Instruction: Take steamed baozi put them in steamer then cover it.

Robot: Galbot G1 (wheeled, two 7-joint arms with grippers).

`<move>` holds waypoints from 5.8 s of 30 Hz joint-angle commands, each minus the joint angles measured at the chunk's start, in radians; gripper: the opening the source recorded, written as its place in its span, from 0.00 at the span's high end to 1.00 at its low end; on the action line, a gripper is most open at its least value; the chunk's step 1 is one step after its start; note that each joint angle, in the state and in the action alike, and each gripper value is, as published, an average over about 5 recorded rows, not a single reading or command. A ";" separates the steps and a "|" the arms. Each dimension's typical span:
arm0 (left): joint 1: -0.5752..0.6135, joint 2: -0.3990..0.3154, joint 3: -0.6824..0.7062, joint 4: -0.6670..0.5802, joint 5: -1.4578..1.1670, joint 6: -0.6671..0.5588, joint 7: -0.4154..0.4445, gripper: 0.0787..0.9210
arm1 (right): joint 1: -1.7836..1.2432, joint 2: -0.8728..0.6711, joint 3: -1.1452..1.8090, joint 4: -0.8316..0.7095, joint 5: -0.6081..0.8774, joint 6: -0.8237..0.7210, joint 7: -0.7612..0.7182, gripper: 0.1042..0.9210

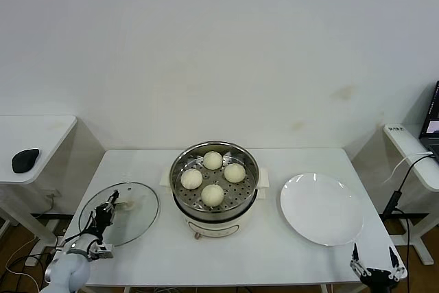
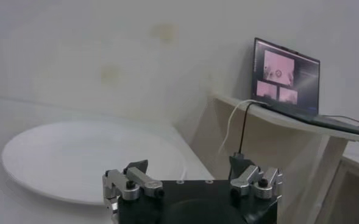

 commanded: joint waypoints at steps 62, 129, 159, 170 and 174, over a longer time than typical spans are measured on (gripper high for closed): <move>-0.311 -0.135 0.637 -0.587 0.056 0.647 0.499 0.92 | 0.000 0.026 -0.139 -0.038 -0.254 0.041 0.017 0.12; 0.022 -0.030 0.476 -0.879 -0.226 0.590 0.369 0.38 | -0.003 0.025 -0.177 -0.063 -0.268 0.049 0.015 0.12; 0.781 -0.241 -0.091 -0.840 -1.418 0.011 0.076 0.12 | -0.127 -0.177 -0.273 0.176 -0.026 -0.042 -0.106 0.12; 0.791 -0.279 -0.090 -0.773 -1.391 -0.080 0.126 0.12 | -0.137 -0.174 -0.318 0.211 -0.010 -0.041 -0.123 0.12; 0.794 -0.279 -0.081 -0.772 -1.381 -0.080 0.139 0.12 | -0.143 -0.162 -0.333 0.216 -0.022 -0.038 -0.125 0.12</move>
